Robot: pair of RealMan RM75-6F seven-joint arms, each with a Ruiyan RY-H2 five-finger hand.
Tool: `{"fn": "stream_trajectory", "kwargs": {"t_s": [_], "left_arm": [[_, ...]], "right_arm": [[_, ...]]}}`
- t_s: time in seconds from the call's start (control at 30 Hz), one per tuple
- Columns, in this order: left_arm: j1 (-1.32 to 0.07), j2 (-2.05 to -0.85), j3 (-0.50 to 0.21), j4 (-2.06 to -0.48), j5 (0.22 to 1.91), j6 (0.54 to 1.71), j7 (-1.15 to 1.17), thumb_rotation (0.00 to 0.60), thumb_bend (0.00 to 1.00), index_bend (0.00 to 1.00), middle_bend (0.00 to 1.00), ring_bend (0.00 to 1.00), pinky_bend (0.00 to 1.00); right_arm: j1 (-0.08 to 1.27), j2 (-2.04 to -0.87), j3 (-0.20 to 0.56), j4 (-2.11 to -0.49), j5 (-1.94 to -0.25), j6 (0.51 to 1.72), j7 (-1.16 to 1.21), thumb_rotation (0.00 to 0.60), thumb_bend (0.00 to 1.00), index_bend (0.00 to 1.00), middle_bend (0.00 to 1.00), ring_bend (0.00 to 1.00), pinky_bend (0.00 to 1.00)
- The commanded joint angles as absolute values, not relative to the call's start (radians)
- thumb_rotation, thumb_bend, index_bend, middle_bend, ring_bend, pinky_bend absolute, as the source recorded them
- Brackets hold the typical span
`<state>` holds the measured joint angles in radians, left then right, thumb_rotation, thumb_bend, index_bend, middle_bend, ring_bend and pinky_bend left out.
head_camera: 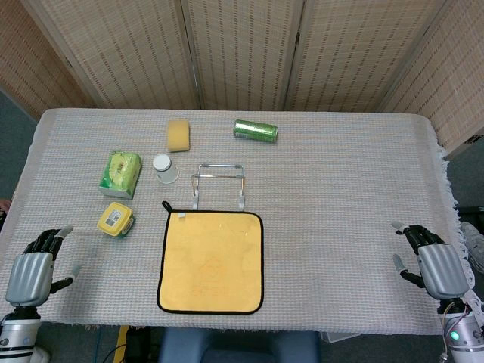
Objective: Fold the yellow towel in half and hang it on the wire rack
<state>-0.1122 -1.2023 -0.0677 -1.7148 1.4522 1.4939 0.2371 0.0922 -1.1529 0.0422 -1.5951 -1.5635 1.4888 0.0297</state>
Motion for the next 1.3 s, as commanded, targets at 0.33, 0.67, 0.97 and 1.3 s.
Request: {"fn": "stream_trajectory", "kwargs": {"t_s": [0.33, 0.67, 0.97, 1.3], "left_arm": [[-0.106, -1.195, -0.055, -1.725, 1.464, 1.501, 0.264, 0.600, 0.32, 0.20, 0.25, 0.19, 0.33], [-0.122, -1.176, -0.044, -1.690, 1.560, 1.515, 0.188, 0.600, 0.32, 0.26, 0.25, 0.24, 0.34], [-0.186, -1.178, 0.000, -1.587, 1.768, 1.518, 0.065, 0.600, 0.32, 0.39, 0.52, 0.56, 0.75], [-0.307, -1.200, 0.066, -1.527, 1.950, 1.415, 0.019, 0.600, 0.32, 0.43, 0.72, 0.73, 0.91]], "right_arm": [[0.090, -1.150, 0.039, -1.597, -1.572, 1.496, 0.033, 0.600, 0.41, 0.18, 0.32, 0.26, 0.36], [0.095, -1.133, 0.039, -1.607, -1.595, 1.505, 0.024, 0.600, 0.41, 0.18, 0.32, 0.26, 0.36], [0.101, -1.128, 0.038, -1.622, -1.606, 1.503, 0.021, 0.600, 0.41, 0.18, 0.32, 0.26, 0.36], [0.103, -1.129, 0.032, -1.635, -1.617, 1.501, 0.006, 0.600, 0.41, 0.18, 0.32, 0.26, 0.36]]}}
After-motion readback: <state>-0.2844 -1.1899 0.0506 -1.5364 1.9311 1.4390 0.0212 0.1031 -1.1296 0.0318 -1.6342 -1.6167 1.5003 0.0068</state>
